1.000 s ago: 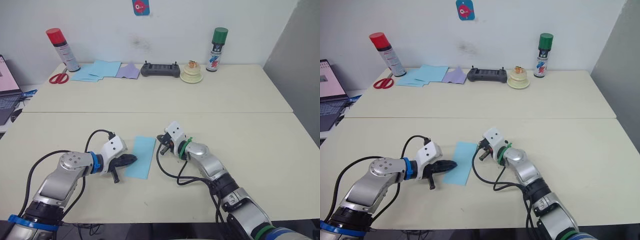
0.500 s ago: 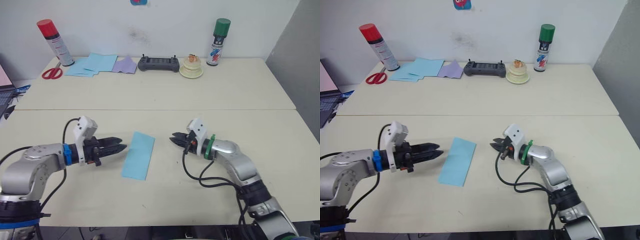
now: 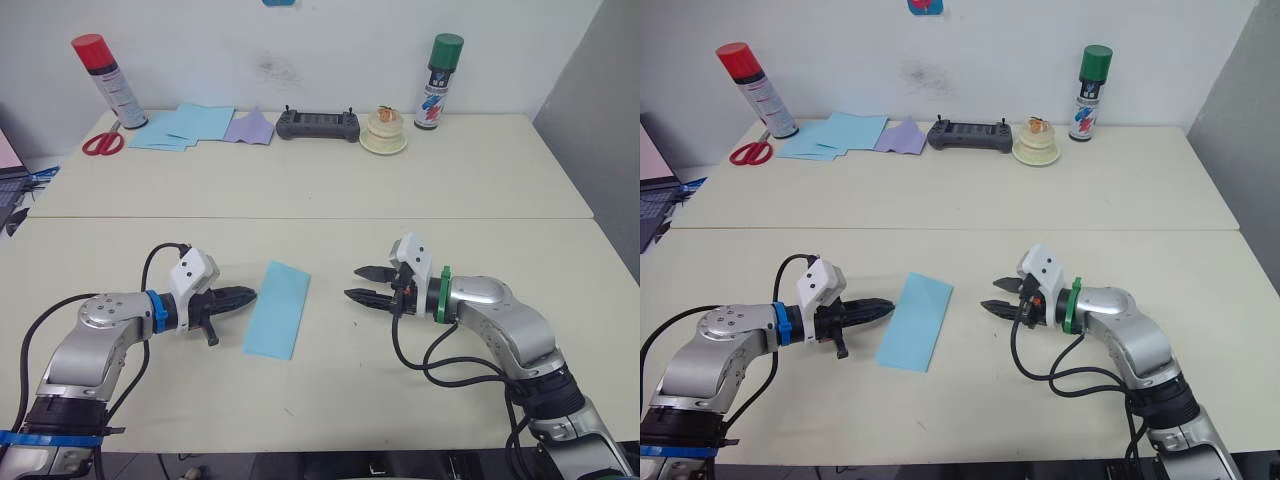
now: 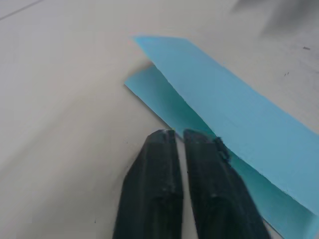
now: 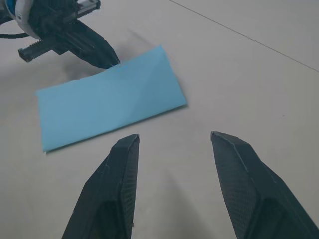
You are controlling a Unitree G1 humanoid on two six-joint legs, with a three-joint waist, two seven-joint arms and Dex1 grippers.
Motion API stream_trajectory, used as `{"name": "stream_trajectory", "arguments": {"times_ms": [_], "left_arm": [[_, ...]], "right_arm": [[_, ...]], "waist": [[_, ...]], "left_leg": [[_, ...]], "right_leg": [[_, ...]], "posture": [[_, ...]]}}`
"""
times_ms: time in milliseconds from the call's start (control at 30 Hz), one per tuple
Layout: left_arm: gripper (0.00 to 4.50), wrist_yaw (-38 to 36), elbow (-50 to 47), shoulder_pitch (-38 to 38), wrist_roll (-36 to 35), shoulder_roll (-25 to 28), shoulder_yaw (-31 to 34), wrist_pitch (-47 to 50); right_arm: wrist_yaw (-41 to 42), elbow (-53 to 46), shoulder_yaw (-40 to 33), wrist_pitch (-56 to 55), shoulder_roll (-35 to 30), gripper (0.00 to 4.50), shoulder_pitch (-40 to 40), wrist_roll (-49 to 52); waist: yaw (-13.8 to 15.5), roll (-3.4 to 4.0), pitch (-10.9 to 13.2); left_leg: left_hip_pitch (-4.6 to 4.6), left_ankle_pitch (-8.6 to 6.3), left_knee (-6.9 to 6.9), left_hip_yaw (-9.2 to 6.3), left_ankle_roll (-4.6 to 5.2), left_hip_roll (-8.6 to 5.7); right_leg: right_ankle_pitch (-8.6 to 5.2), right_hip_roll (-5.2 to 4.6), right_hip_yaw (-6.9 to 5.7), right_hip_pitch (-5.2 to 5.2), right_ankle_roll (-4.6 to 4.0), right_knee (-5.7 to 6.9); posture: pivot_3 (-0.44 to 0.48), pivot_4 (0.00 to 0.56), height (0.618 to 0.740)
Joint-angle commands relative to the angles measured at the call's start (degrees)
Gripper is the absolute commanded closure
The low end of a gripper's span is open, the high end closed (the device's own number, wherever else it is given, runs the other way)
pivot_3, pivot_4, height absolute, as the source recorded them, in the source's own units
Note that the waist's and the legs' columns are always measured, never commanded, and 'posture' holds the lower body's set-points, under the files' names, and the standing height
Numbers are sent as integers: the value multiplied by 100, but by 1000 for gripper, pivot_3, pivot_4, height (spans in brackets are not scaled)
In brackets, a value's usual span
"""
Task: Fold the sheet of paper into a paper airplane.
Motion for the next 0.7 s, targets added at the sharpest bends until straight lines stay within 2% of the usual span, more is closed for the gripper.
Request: {"name": "stream_trajectory", "arguments": {"times_ms": [33, 267, 367, 500, 700], "left_arm": [[4396, -56, -11, 43, 48, -59, -64, -100], [4396, -374, -354, 92, -152, -45, -245, 128], [4396, -410, -487, -19, -271, -87, -242, 291], [4396, -380, -503, -138, -222, -186, -322, 292], [4396, -330, -529, -290, -143, -361, -535, 266]], "right_arm": [[-74, -438, -74, 155, -29, 2160, 27, 156], [-184, -718, -159, 883, -103, 2160, 112, 459], [-413, -817, -367, 1716, 3, 2160, 97, 862], [-921, -929, -1021, 3339, 549, 2160, 18, 1845], [-1973, -791, -1968, 5037, 1694, 2160, -357, 2239]], "waist": [[1, 0, 0], [6, -1, 0], [7, -1, 0], [2, -1, 0], [1, -1, 0]], "left_leg": [[1, 0, 0, 0, 0, -1], [-2, 0, 2, 1, 0, 0], [-1, 0, 4, 1, 0, -2], [0, 0, 7, -1, 0, -1], [0, 0, 6, -4, 0, 1]], "right_leg": [[0, 0, -1, 0, 0, 2], [0, 0, -2, 1, 0, 2], [0, 0, -2, 2, 1, 4], [3, 1, -3, 3, -5, 8], [7, 2, -2, 2, -12, 10]], "posture": [[0, 150, 740], [0, 150, 740], [0, 150, 740], [0, 150, 740], [0, 150, 740]]}}
